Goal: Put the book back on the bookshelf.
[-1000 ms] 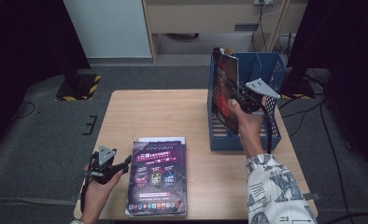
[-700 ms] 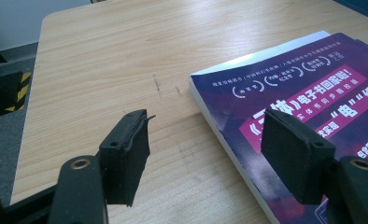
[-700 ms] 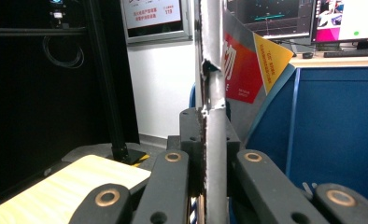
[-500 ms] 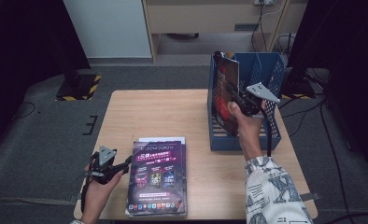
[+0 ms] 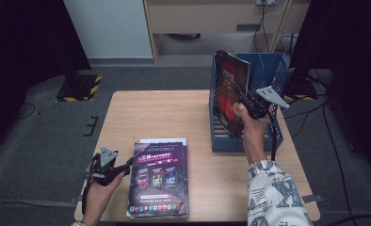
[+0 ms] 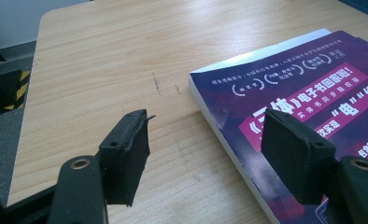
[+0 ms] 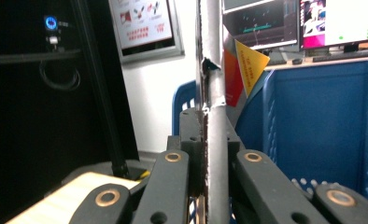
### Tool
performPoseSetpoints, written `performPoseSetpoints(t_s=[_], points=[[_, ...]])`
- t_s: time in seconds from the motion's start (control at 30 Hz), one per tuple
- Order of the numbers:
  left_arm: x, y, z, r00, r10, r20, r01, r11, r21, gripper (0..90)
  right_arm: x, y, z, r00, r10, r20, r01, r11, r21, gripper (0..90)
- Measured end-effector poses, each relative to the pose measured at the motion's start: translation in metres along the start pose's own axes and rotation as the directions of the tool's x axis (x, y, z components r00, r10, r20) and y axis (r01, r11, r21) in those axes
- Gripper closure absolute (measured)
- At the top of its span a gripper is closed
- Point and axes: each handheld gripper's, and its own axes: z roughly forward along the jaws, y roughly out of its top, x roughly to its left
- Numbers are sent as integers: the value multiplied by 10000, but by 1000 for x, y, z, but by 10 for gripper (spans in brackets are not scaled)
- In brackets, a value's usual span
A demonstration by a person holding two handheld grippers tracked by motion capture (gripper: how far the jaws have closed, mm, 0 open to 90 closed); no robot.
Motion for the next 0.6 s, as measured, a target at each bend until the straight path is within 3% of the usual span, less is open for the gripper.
performPoseSetpoints(t_s=[0.27, 0.6], points=[[-1, 0, 1, 10000, 33, 14, -33, 10000, 27, 321, -4, 9, -7, 9992, 382, 145, -372, 9973, -629, 867], [0, -1, 1, 10000, -13, 20, 13, 10000, 16, 321, 0, 16, -6, 9998, 118, 142, -104, 9955, -942, 867]])
